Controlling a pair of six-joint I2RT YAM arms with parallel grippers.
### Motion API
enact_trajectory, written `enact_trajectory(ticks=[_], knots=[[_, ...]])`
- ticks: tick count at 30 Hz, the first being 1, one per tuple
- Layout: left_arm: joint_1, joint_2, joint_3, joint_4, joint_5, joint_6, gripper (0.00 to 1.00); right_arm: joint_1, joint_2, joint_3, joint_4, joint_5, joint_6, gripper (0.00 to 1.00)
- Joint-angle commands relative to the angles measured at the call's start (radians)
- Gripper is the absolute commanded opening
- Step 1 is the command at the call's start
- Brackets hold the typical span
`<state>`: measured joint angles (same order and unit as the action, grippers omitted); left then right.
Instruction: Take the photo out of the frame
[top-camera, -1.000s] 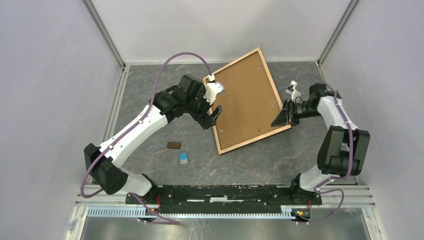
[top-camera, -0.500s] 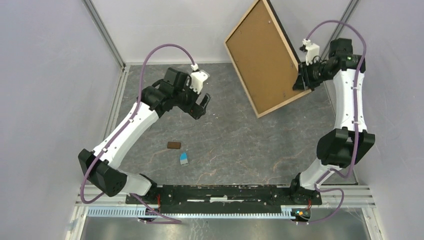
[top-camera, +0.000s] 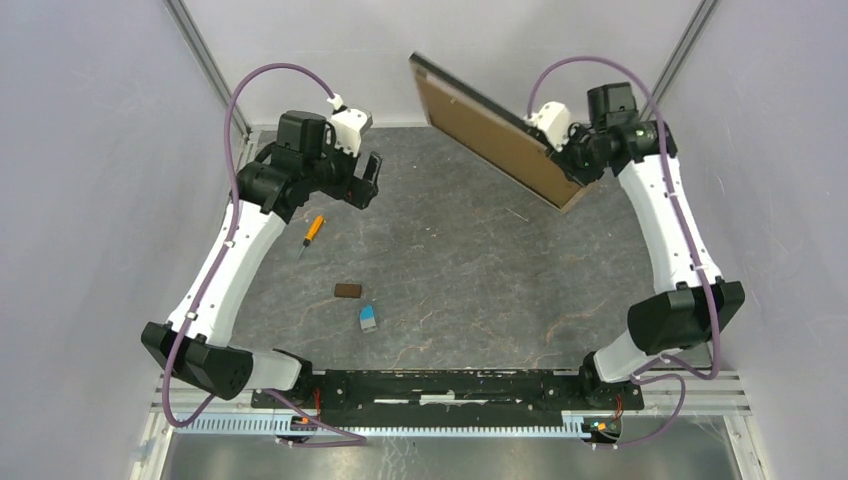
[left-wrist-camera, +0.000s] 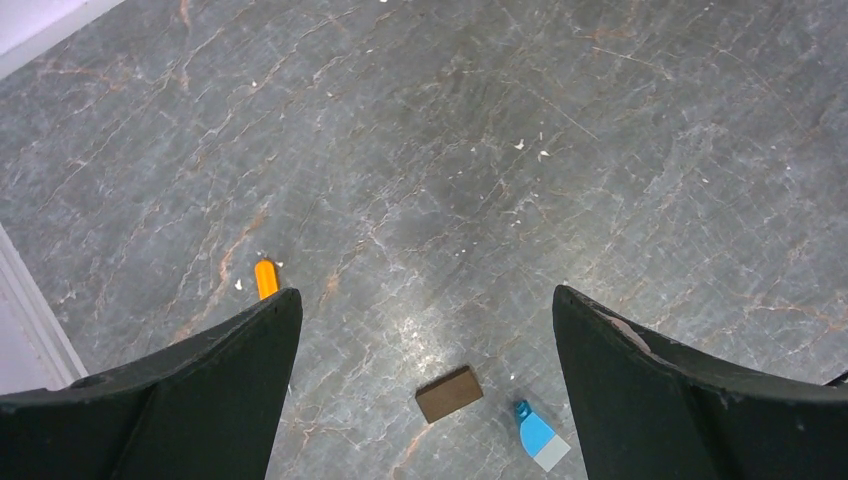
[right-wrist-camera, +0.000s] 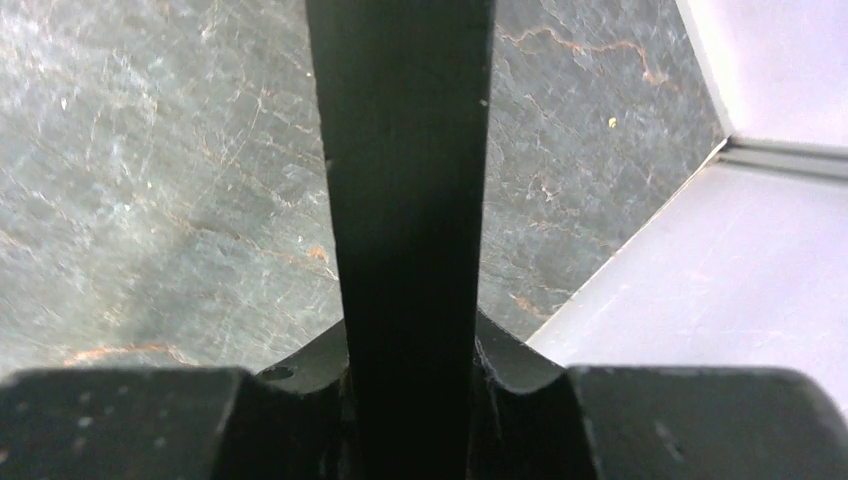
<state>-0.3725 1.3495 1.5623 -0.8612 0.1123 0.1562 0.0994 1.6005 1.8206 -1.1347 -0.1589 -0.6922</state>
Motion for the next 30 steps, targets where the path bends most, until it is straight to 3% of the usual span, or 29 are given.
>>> enact_trajectory(ticks=[1, 10, 18, 26, 30], knots=[[0.035, -0.024, 0.011, 0.001, 0.054, -0.019, 1.00, 0.085, -0.099, -0.117, 0.174, -0.005, -0.043, 0.00], [0.155, -0.029, 0.025, 0.043, 0.069, -0.077, 1.00, 0.310, -0.302, -0.590, 0.427, 0.219, -0.096, 0.00], [0.227, -0.025, -0.050, 0.099, 0.110, -0.122, 1.00, 0.549, -0.517, -1.138, 0.934, 0.547, -0.191, 0.00], [0.233, -0.020, -0.119, 0.144, 0.110, -0.136, 1.00, 0.713, -0.555, -1.532, 1.263, 0.691, -0.251, 0.00], [0.232, -0.005, -0.155, 0.153, 0.127, -0.143, 1.00, 0.739, -0.502, -1.641, 1.389, 0.721, -0.265, 0.00]])
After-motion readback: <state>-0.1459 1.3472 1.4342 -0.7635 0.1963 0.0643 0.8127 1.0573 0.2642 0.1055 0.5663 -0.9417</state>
